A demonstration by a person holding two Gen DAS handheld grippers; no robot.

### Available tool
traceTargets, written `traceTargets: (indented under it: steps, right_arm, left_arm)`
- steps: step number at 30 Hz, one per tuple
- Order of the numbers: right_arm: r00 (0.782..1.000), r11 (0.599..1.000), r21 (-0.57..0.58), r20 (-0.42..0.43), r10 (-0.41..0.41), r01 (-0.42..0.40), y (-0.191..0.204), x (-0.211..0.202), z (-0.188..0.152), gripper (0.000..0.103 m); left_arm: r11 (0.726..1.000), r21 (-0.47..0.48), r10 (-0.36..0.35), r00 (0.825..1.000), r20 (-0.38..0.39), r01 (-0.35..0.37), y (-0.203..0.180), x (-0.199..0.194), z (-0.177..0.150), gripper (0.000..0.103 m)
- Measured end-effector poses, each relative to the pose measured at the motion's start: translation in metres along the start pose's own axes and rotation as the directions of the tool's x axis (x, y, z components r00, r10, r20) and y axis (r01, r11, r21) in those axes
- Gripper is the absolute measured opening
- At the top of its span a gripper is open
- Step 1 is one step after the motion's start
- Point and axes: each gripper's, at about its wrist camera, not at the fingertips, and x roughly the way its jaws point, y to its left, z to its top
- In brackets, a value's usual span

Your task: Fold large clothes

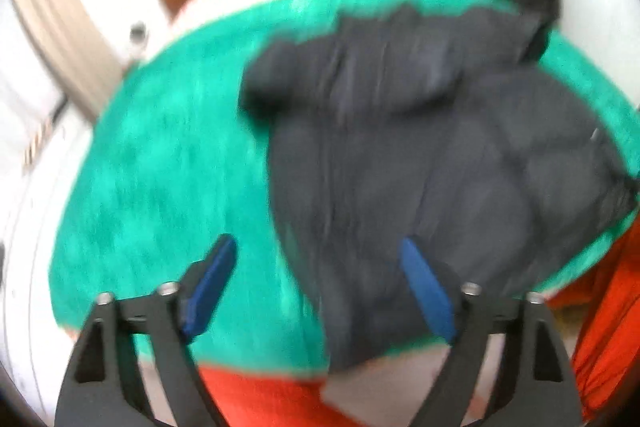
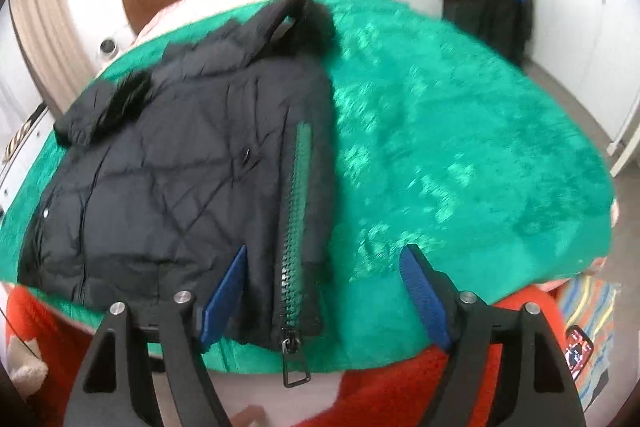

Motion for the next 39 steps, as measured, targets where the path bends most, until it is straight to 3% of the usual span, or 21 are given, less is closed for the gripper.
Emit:
traceTargets:
  steps: [1,4,7,10,11,12,13,14,16,19,21,23,24,26,28,31,33,37,39]
  right_arm:
    - [1.000,1.000,0.004,0.018,-0.002,0.002,0.002,-0.002,0.000,0.078]
    - [0.999,1.000,-0.008,0.036,0.015,-0.014,0.012,-0.003,0.001,0.078]
    - [0.998,0.998,-0.054,0.046,0.031,-0.029,0.029,-0.003,-0.005,0.078]
    - [0.998,0.990,-0.136,0.040,0.038,-0.033,0.047,-0.003,-0.020,0.078]
    - [0.999,0.986,-0.166,0.041,0.029,-0.022,0.052,-0.004,-0.025,0.078]
    - [0.999,0.982,-0.188,0.047,0.023,-0.014,0.056,-0.005,-0.027,0.078]
    - [0.998,0.980,-0.200,0.061,0.028,-0.015,0.057,-0.009,-0.029,0.078]
    - [0.996,0.979,-0.202,0.081,0.042,-0.025,0.057,-0.013,-0.028,0.078]
    - [0.992,0.979,-0.202,0.108,0.060,-0.037,0.055,-0.018,-0.027,0.078]
    - [0.989,0.977,-0.210,0.130,0.073,-0.045,0.057,-0.018,-0.025,0.078]
    - [0.987,0.974,-0.222,0.137,0.086,-0.054,0.061,-0.018,-0.024,0.078]
    - [0.985,0.967,-0.249,0.142,0.096,-0.059,0.069,-0.017,-0.025,0.078]
    - [0.985,0.964,-0.260,0.143,0.097,-0.057,0.075,-0.016,-0.025,0.078]
    - [0.984,0.953,-0.295,0.140,0.108,-0.063,0.085,-0.016,-0.027,0.078]
    - [0.983,0.946,-0.316,0.137,0.118,-0.069,0.094,-0.017,-0.031,0.078]
    - [0.984,0.932,-0.354,0.121,0.129,-0.079,0.104,-0.015,-0.037,0.078]
    - [0.986,0.925,-0.373,0.111,0.128,-0.078,0.108,-0.013,-0.040,0.078]
    - [0.988,0.920,-0.386,0.103,0.118,-0.070,0.109,-0.012,-0.042,0.078]
    - [0.989,0.920,-0.386,0.100,0.112,-0.065,0.108,-0.011,-0.042,0.078]
  left_arm:
    - [0.999,0.042,-0.015,0.998,0.061,0.013,-0.012,-0.003,0.024,0.097]
    - [0.986,0.165,-0.055,0.989,0.140,0.032,-0.051,0.017,0.066,0.099]
    - [0.954,0.296,-0.075,0.989,0.126,0.035,-0.100,0.070,0.098,0.100]
    - [0.931,0.362,0.009,0.997,0.077,-0.036,-0.133,0.135,0.110,0.100]
    - [0.931,0.359,0.050,0.997,0.053,-0.066,-0.137,0.158,0.111,0.095]
    - [0.935,0.347,0.060,0.997,0.038,-0.070,-0.135,0.168,0.112,0.065]
    - [0.951,0.306,0.039,0.999,-0.003,-0.036,-0.126,0.177,0.112,0.045]
    - [0.974,0.227,0.014,0.999,-0.031,-0.006,-0.110,0.177,0.114,0.034]
    - [0.996,0.081,-0.044,0.999,0.009,0.043,-0.070,0.153,0.116,0.030]
    - [0.992,-0.108,-0.053,0.994,0.092,0.063,0.004,0.114,0.111,0.029]
    - [0.967,-0.252,-0.012,0.991,0.131,0.045,0.067,0.084,0.098,0.029]
    - [0.913,-0.408,0.066,0.989,0.133,-0.006,0.136,0.062,0.076,0.029]
    - [0.866,-0.496,0.137,0.984,0.110,-0.065,0.176,0.056,0.056,0.028]
    - [0.798,-0.582,0.225,0.974,0.042,-0.159,0.222,0.058,0.028,0.027]
    - [0.713,-0.644,0.308,0.949,-0.068,-0.278,0.264,0.075,-0.009,0.027]
    - [0.628,-0.666,0.333,0.913,-0.237,-0.402,0.302,0.118,-0.055,0.025]
    - [0.604,-0.664,0.313,0.897,-0.311,-0.441,0.310,0.144,-0.075,0.022]
    - [0.615,-0.615,0.306,0.868,-0.391,-0.493,0.303,0.172,-0.093,0.026]
    - [0.619,-0.602,0.317,0.862,-0.397,-0.505,0.300,0.173,-0.093,0.055]
